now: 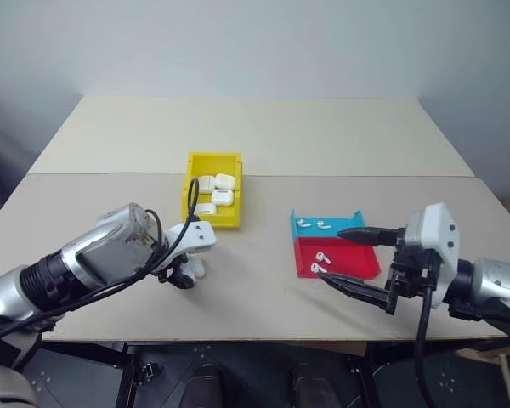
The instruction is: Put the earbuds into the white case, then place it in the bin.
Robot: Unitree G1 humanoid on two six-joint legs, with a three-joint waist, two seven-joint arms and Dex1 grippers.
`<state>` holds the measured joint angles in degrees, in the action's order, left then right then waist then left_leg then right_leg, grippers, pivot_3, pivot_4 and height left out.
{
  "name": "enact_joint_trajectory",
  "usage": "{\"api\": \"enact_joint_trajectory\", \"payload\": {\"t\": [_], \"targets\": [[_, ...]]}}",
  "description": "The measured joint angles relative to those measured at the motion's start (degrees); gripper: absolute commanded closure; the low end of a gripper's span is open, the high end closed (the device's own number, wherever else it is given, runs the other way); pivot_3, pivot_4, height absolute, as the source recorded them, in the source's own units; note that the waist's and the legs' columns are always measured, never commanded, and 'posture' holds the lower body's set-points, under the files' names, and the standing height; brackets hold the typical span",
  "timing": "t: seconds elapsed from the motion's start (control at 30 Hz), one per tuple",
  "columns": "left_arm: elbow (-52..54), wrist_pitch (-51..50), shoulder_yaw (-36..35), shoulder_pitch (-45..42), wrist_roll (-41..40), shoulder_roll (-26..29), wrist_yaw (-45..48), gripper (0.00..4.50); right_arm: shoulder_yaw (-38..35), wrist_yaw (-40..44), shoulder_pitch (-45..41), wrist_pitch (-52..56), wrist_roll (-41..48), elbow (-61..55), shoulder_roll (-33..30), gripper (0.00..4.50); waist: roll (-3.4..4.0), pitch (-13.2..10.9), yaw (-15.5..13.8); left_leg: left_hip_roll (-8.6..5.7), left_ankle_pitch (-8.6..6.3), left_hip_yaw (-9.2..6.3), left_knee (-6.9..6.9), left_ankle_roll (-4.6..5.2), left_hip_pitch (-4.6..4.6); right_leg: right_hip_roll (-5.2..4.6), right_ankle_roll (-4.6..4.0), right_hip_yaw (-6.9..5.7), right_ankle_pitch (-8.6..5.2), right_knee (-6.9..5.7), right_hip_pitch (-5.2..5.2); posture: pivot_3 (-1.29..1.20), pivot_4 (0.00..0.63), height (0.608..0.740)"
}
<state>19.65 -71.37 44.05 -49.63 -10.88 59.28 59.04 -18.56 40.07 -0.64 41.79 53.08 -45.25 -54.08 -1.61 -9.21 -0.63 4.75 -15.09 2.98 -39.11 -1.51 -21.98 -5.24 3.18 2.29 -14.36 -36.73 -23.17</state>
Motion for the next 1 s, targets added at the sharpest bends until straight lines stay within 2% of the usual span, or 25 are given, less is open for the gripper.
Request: {"api": "enact_joint_trajectory", "payload": {"t": [0.13,0.23,0.33,0.47,0.57,0.7,0.83,1.0], "targets": [[0.7,1.5,-2.6,2.4,0.1,0.8,0.0,1.69,0.0,0.9,0.4,-0.1,-0.2,-0.2,0.0,0.0,0.0,0.0,0.2,0.0,0.0,0.01,0.01,0.0,-0.01,0.0,0.0,0.02,0.0,0.01,-0.02,0.0,0.15,0.74],[1.5,6.8,-8.0,7.7,-0.5,5.0,0.5,1.69,0.1,1.2,-0.1,-0.2,-0.7,0.0,0.0,0.0,-0.07,0.0,0.7,0.02,0.0,0.02,0.08,0.0,-0.11,0.01,0.0,0.01,0.0,0.04,-0.16,0.0,0.15,0.74],[1.5,11.8,-16.9,12.8,-3.0,9.3,2.5,1.69,0.1,1.8,-0.4,-0.3,-1.2,0.9,0.0,0.0,-0.18,-0.1,0.6,0.02,0.0,0.01,0.09,0.0,-0.31,-0.01,0.0,-0.03,0.0,0.09,-0.32,0.0,0.15,0.74],[1.7,22.3,-34.2,22.9,-9.3,10.3,6.4,1.69,0.2,4.0,-1.1,-0.8,-2.4,2.5,-0.2,0.0,-0.21,-0.1,0.0,0.03,-0.02,0.1,0.13,0.03,-0.39,-0.06,0.0,-0.05,0.0,0.26,-0.39,0.0,0.15,0.74],[1.3,29.1,-47.6,28.7,-15.9,4.0,8.2,1.69,0.8,6.0,-2.9,-1.2,-3.4,5.2,-0.5,0.0,-0.21,-0.1,-0.3,0.03,-0.02,0.08,0.12,0.03,-0.43,-0.06,0.0,-0.1,0.01,0.33,-0.36,0.0,0.15,0.74],[2.0,36.3,-57.6,30.1,-24.6,-6.7,9.1,1.69,2.8,7.4,-6.2,-1.3,-5.7,7.7,-2.1,0.0,-0.22,-0.1,-0.2,0.02,-0.02,0.06,0.12,0.03,-0.42,-0.06,0.02,-0.11,0.02,0.38,-0.29,0.0,0.15,0.74],[3.0,38.8,-59.7,29.0,-32.1,-13.7,9.1,1.69,6.8,8.3,-12.1,-0.3,-9.7,11.5,-7.2,0.0,-0.21,-0.1,0.0,0.03,-0.03,0.05,0.11,0.04,-0.38,-0.05,0.04,-0.1,0.04,0.4,-0.25,0.0,0.15,0.74],[3.1,41.2,-55.8,24.8,-36.4,-19.5,11.9,1.69,13.4,8.5,-23.6,7.9,-10.0,15.0,-11.0,0.0,-0.19,-0.1,0.0,0.02,-0.03,0.06,0.13,0.05,-0.34,-0.06,0.04,-0.1,0.05,0.46,-0.19,0.0,0.15,0.74]]}}
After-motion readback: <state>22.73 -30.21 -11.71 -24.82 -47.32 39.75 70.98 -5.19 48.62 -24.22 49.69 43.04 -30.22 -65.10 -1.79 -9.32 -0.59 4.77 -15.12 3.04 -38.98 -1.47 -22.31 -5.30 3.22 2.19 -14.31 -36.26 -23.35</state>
